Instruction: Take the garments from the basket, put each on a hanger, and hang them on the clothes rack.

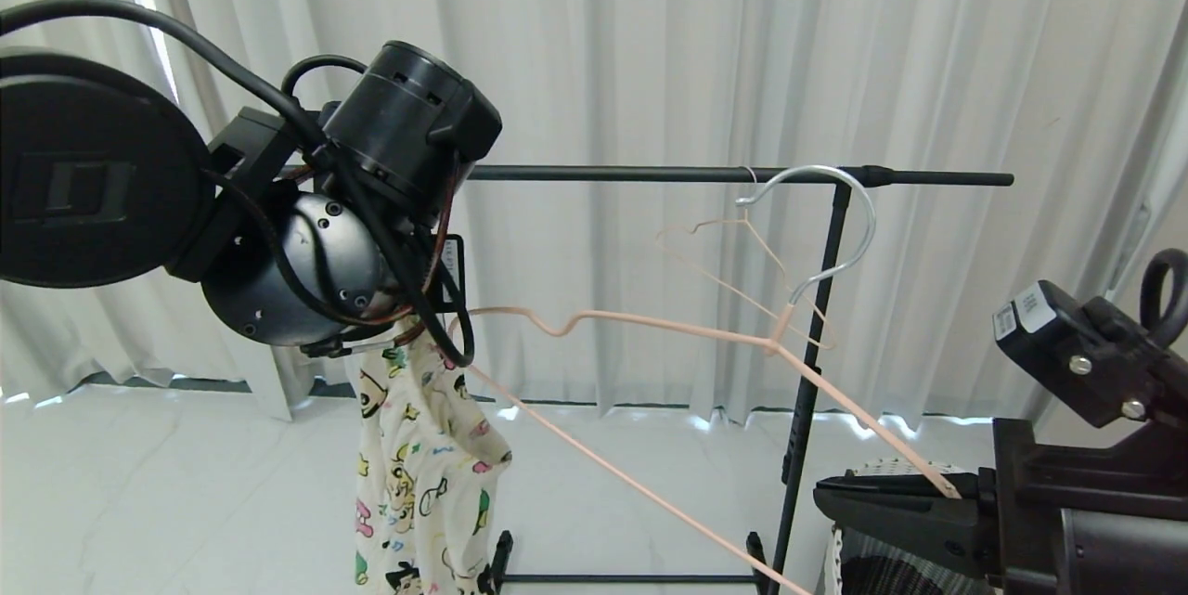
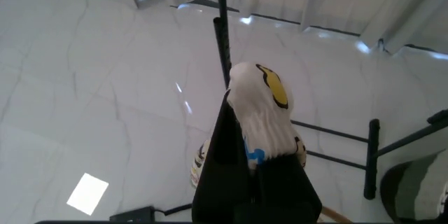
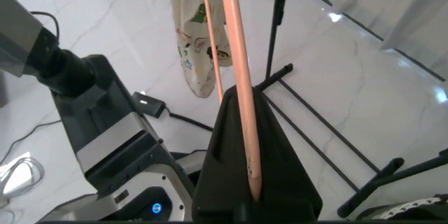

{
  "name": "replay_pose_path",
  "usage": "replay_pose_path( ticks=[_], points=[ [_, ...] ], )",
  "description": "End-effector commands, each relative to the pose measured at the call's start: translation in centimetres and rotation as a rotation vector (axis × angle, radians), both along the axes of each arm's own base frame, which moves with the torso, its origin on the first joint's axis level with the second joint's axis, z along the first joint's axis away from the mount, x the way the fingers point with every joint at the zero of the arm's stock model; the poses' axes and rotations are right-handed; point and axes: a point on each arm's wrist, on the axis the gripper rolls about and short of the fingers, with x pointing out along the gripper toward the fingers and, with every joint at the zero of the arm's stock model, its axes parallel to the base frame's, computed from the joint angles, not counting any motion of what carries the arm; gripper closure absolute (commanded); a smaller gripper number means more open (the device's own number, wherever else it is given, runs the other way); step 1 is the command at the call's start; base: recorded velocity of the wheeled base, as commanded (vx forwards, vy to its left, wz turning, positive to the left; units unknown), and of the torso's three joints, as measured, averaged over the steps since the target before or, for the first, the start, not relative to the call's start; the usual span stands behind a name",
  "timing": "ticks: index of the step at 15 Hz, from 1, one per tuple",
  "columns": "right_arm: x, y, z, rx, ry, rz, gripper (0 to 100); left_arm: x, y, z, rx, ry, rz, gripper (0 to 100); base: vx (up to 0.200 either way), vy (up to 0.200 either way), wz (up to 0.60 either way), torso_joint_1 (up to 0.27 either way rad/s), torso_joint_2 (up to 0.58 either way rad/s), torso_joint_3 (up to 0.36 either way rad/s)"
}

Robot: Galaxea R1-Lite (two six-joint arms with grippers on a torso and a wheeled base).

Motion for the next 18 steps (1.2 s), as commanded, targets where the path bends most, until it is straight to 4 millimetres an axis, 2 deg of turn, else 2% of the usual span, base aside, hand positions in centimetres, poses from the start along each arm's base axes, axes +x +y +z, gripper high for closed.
replay_pose_path(
  ticks=[1,5,11,13,15,18],
  points=[
    [0.0,0.3,-0.2,-0.004,0.012,0.010,100,-0.2,-0.3,0.6,-0.015,-0.019,-0.013,100,0.000,0.000,0.00,0.000,0.00,0.000],
    [0.2,0.9,-0.6,-0.006,0.041,0.013,100,-1.2,-0.4,1.7,-0.063,-0.029,-0.068,100,0.000,0.000,0.00,0.000,0.00,0.000],
    [1.5,2.4,-0.4,0.058,0.027,-0.044,100,-1.6,-0.6,1.7,-0.048,-0.020,-0.100,100,0.000,0.000,0.00,0.000,0.00,0.000],
    [1.8,3.0,-0.4,0.055,0.029,-0.046,100,-2.2,-1.3,1.8,-0.071,-0.010,-0.154,100,0.000,0.000,0.00,0.000,0.00,0.000],
    [2.3,3.8,-0.6,0.049,0.032,-0.048,100,-3.6,-2.3,2.4,-0.099,-0.010,-0.234,100,0.000,0.000,0.00,0.000,0.00,0.000],
    [2.7,4.6,-0.7,0.059,0.026,-0.041,100,-4.8,-2.6,3.0,-0.142,-0.006,-0.301,100,0.000,0.000,0.00,0.000,0.00,0.000]
  ],
)
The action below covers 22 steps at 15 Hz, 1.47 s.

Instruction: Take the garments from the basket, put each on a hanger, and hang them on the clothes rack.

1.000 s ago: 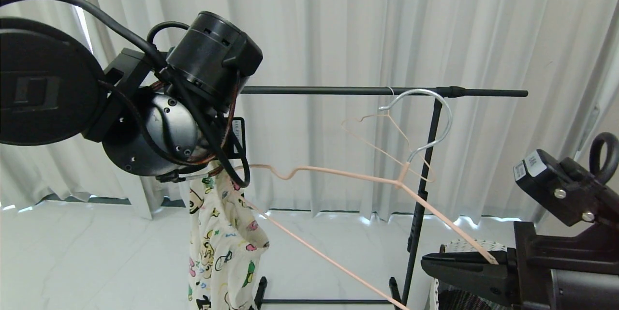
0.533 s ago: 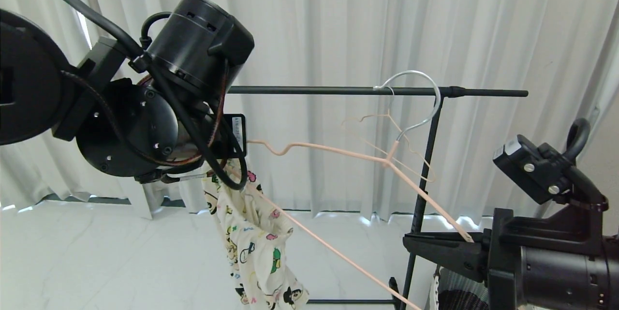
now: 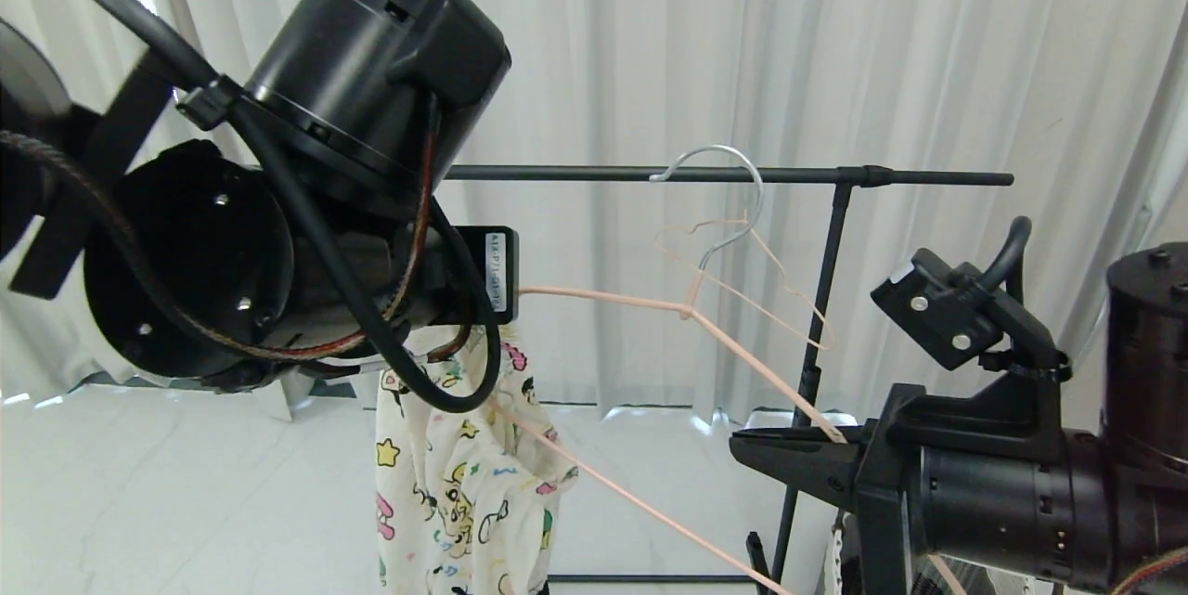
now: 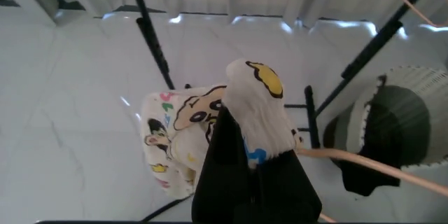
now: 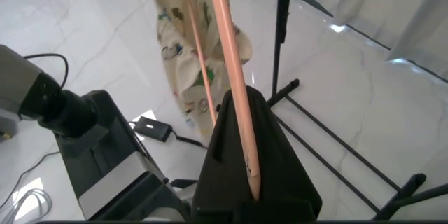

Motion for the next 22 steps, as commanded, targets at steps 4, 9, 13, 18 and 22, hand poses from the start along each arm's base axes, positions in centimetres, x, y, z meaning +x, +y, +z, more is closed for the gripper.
replay_pose_path(
  ticks=[4,9,13,18,22],
  points=[
    [0.7,2.2,-0.8,-0.021,0.016,0.023,100,-2.2,-0.7,1.0,-0.054,-0.004,-0.108,100,0.000,0.000,0.00,0.000,0.00,0.000],
    [0.3,5.0,-0.8,0.022,0.041,0.046,100,-2.6,-1.6,1.1,-0.078,-0.020,-0.144,100,0.000,0.000,0.00,0.000,0.00,0.000],
    [0.6,5.5,-0.7,0.026,0.046,0.040,100,-3.8,-2.3,1.2,-0.091,-0.014,-0.209,100,0.000,0.000,0.00,0.000,0.00,0.000],
    [0.7,5.7,-1.1,0.012,0.048,0.025,100,-4.8,-3.1,1.1,-0.087,-0.005,-0.262,100,0.000,0.000,0.00,0.000,0.00,0.000],
    [0.8,5.3,-0.8,0.036,0.066,-0.043,100,-5.5,-1.9,1.5,-0.090,-0.018,-0.268,100,0.000,0.000,0.00,0.000,0.00,0.000]
  ],
)
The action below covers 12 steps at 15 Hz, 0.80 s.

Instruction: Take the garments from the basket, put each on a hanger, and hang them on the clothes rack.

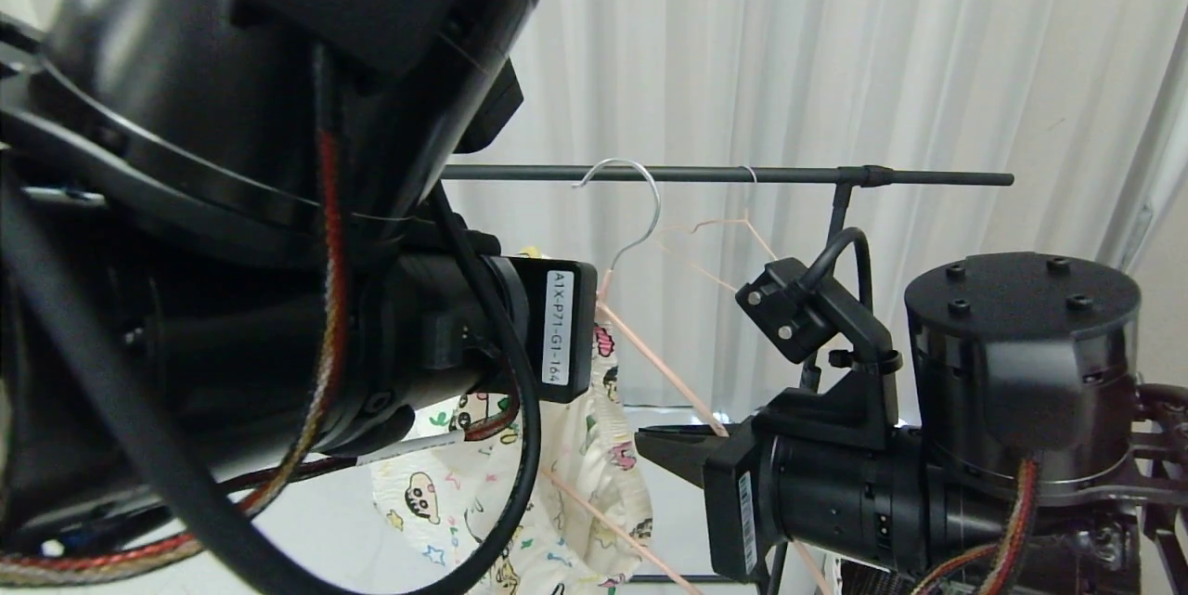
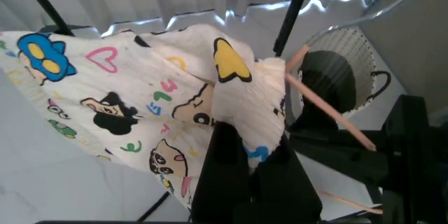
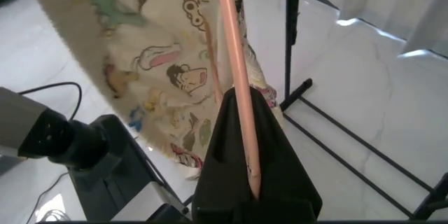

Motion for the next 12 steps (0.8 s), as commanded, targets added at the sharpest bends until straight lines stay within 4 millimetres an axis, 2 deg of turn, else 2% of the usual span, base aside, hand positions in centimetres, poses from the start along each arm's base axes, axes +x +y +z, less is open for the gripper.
replay_pose_path(
  ticks=[1,8,10,12],
  points=[
    [-0.1,-0.2,0.3,0.009,-0.004,-0.012,100,-0.5,0.8,0.1,0.010,-0.007,-0.010,0,0.000,0.000,0.00,0.000,0.00,0.000],
    [-0.1,-0.6,1.0,0.040,-0.037,-0.059,100,-2.0,2.8,0.1,0.042,-0.028,-0.045,0,0.000,0.000,0.00,0.000,0.00,0.000],
    [-0.3,-1.0,1.0,0.040,-0.043,-0.068,100,-2.8,4.2,-0.6,0.077,-0.024,-0.058,0,0.000,0.000,0.00,0.000,0.00,0.000],
    [-0.8,-2.1,1.0,0.047,-0.064,-0.063,100,-4.7,7.2,-2.5,0.148,-0.015,-0.090,0,0.000,0.000,0.00,0.000,0.00,0.000]
  ],
)
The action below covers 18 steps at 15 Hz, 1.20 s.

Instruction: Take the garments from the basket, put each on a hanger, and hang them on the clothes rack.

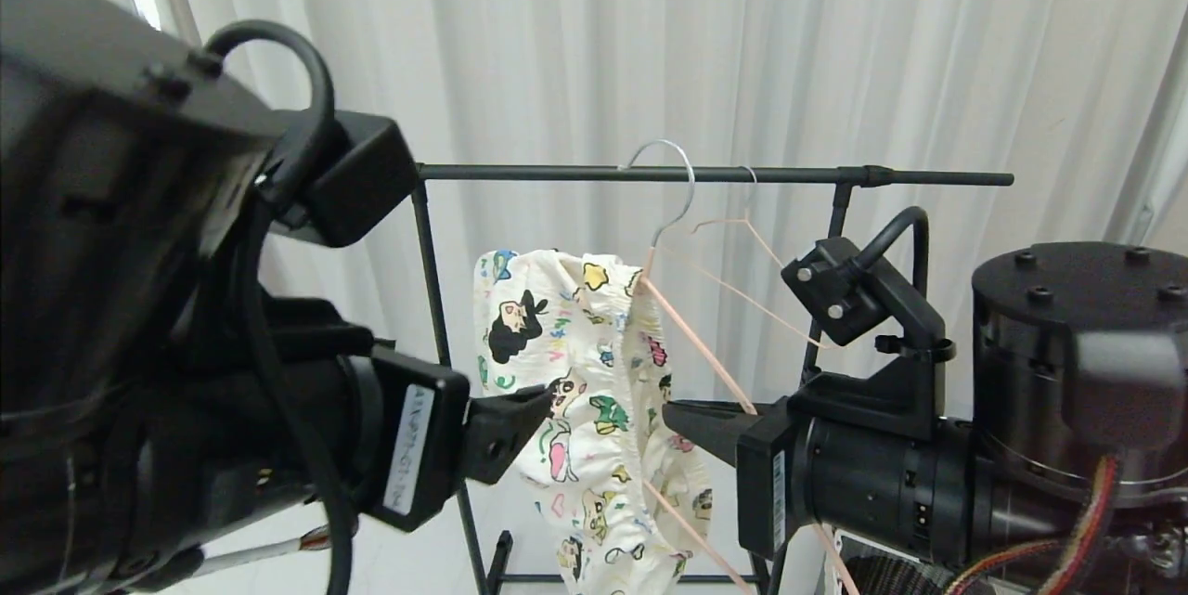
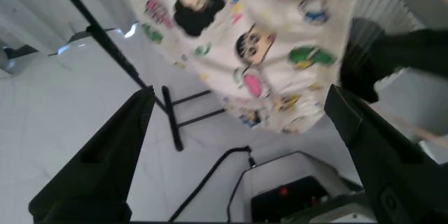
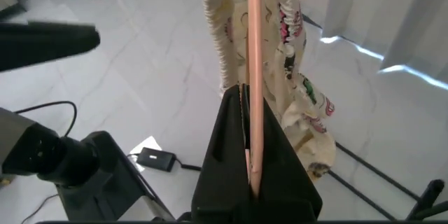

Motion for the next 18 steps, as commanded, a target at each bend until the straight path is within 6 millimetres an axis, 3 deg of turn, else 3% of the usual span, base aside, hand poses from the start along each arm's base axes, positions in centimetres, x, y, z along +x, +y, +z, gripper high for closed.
replay_pose_path(
  ticks=[1,3,5,8,11,14,18],
  points=[
    [-0.8,-1.5,0.1,0.014,-0.039,0.011,100,-2.3,3.8,-1.1,0.025,-0.012,-0.023,0,0.000,0.000,0.00,0.000,0.00,0.000],
    [-1.6,-3.8,-1.0,-0.045,-0.100,0.054,100,-3.4,5.5,-1.5,0.011,-0.026,-0.030,0,0.000,0.000,0.00,0.000,0.00,0.000],
    [-2.2,-6.1,-1.9,-0.083,-0.136,0.113,100,-4.2,5.9,-1.6,-0.048,-0.055,-0.070,0,0.000,0.000,0.00,0.000,0.00,0.000],
    [-3.3,-8.7,-2.6,-0.109,-0.197,0.180,100,-5.2,6.4,-2.5,-0.118,-0.089,-0.310,0,0.000,0.000,0.00,0.000,0.00,0.000],
    [-4.8,-10.8,-4.4,-0.161,-0.233,0.252,100,-4.7,6.0,-5.2,-0.097,-0.156,-0.537,0,0.000,0.000,0.00,0.000,0.00,0.000],
    [-5.7,-11.7,-5.5,-0.189,-0.264,0.331,100,-2.9,4.5,-7.0,-0.048,-0.202,-0.669,0,0.000,0.000,0.00,0.000,0.00,0.000],
    [-6.1,-10.4,-5.3,-0.189,-0.264,0.405,100,-1.4,2.6,-8.3,0.006,-0.178,-0.704,0,0.000,0.000,0.00,0.000,0.00,0.000]
  ],
)
